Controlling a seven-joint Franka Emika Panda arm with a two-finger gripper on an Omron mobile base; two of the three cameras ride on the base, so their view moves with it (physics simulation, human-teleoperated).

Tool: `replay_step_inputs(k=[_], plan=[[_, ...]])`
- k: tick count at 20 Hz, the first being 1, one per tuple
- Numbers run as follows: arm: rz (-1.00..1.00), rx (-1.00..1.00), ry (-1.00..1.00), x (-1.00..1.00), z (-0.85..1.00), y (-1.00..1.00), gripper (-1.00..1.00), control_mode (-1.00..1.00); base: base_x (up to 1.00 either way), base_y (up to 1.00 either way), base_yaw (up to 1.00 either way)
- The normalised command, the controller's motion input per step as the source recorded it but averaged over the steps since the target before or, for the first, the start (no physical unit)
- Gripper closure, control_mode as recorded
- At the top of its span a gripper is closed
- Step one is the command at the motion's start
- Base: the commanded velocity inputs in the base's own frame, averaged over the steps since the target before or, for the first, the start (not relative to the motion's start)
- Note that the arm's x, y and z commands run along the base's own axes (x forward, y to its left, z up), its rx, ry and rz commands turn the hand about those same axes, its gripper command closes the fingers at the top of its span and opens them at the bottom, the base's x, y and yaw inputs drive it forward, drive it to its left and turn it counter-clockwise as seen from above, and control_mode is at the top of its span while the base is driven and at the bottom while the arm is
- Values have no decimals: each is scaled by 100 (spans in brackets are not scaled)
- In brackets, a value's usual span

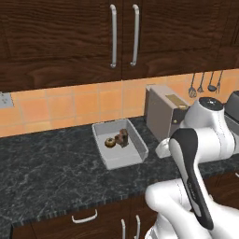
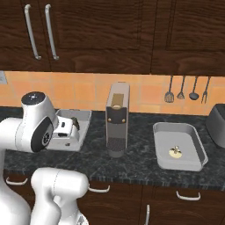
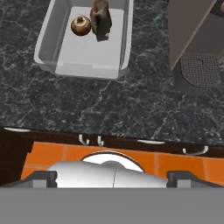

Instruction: Place one mushroom and one steak in each tupperware on the nearby counter, to pack two identical lunches.

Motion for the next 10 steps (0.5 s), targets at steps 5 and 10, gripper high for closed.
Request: replay_step_inputs(k=[5, 10], plan=[[0, 0, -1, -7, 0, -2, -100, 100, -17, -10, -4], [0, 0, 0, 0, 0, 0, -100, 100, -68, -13, -53]])
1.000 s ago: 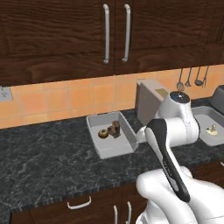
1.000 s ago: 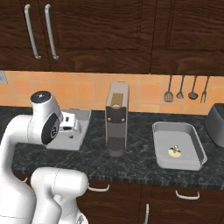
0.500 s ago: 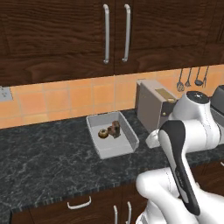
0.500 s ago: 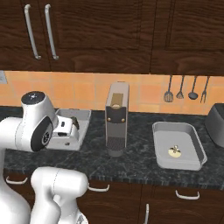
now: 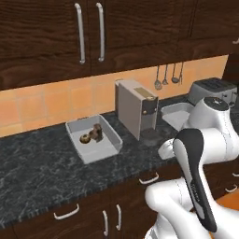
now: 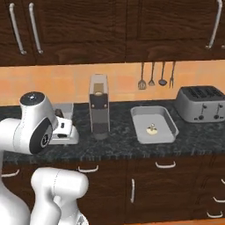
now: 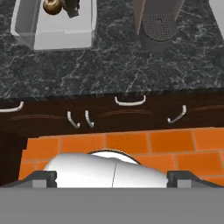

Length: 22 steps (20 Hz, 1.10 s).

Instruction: Place one mushroom and one steak in each tupperware on the nearby counter, to pack two identical lunches.

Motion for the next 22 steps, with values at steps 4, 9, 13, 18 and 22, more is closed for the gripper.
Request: replay_step_inputs(k=[4, 9, 13, 18, 22], plan=[[0, 0, 0, 0, 0, 0, -100, 100, -62, -15, -64], [0, 0, 0, 0, 0, 0, -100, 100, -27, -21, -75], [0, 0, 0, 0, 0, 0, -100, 100, -19, -34, -73], [0, 0, 0, 0, 0, 0, -100, 100, 49, -21, -56], [0, 0, 0, 0, 0, 0, -100, 100, 100, -14, -19]])
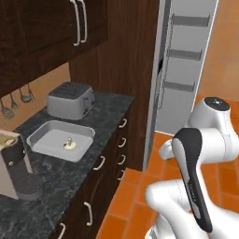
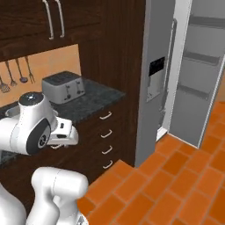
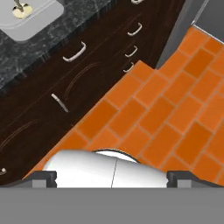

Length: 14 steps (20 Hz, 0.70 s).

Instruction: Place one mushroom and one steak in each tupperware on the nearby counter, to pack two identical lunches.

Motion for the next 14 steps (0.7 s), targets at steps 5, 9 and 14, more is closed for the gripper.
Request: replay_step_inputs(k=[5, 9, 14], plan=[[0, 0, 0, 0, 0, 0, -100, 100, 93, -74, 2], [0, 0, 0, 0, 0, 0, -100, 100, 96, -96, 8], [0, 0, 0, 0, 0, 0, -100, 100, 89, -95, 16]])
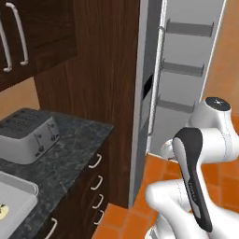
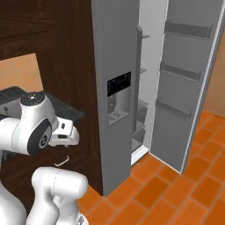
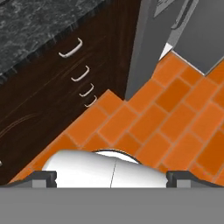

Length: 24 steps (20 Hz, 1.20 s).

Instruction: Place one mushroom and one steak in each tupperware on the nearby counter, to pack two identical lunches.

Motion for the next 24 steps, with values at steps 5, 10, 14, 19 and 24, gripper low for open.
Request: replay_step_inputs(k=[5, 10, 14, 19, 24], plan=[[0, 0, 0, 0, 0, 0, -100, 100, 83, -97, 26], [0, 0, 0, 0, 0, 0, -100, 100, 98, -100, 44], [0, 0, 0, 0, 0, 0, -100, 100, 85, -100, 44], [0, 0, 0, 0, 0, 0, -100, 100, 48, -90, 42], [0, 0, 0, 0, 0, 0, -100, 100, 6, -62, 49]])
